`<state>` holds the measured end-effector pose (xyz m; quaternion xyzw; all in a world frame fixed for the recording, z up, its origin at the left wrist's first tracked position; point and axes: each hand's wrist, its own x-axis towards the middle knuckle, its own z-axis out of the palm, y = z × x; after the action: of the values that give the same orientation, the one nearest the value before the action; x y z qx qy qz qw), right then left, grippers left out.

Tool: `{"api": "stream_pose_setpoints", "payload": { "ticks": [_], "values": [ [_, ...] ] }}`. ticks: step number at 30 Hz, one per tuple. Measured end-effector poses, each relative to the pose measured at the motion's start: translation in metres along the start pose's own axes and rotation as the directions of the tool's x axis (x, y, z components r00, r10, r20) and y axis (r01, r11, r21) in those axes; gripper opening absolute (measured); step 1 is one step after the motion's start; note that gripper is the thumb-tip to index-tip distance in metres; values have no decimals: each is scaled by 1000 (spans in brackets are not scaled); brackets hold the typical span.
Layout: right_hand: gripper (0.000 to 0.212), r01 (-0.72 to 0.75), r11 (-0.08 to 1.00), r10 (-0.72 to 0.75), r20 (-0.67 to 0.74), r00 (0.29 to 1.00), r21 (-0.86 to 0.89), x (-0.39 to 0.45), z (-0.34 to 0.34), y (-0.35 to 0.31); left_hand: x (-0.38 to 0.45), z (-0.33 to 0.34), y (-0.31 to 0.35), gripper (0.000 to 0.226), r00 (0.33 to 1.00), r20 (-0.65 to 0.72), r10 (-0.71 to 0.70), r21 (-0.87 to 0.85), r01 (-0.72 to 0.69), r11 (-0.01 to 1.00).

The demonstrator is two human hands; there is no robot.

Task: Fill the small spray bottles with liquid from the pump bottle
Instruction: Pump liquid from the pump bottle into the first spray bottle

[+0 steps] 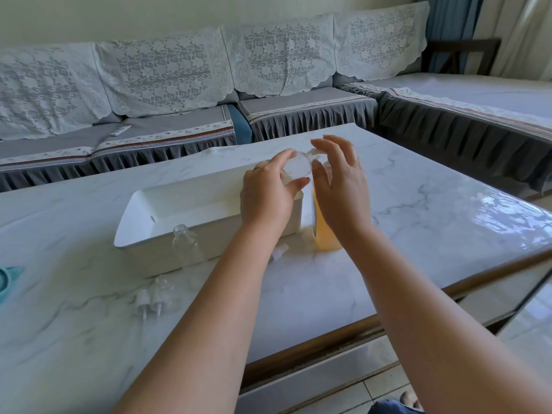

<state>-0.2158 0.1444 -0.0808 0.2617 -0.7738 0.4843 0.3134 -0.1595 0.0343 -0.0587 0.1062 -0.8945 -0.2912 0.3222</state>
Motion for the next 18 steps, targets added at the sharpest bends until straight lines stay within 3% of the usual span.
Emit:
{"api": "stream_pose_setpoints", "payload": {
  "ticks": [18],
  "values": [
    [55,-117,992,118,21,993,-50,-15,0,-5,-4,3,-1,49,999,30,-32,46,31,998]
  ]
}}
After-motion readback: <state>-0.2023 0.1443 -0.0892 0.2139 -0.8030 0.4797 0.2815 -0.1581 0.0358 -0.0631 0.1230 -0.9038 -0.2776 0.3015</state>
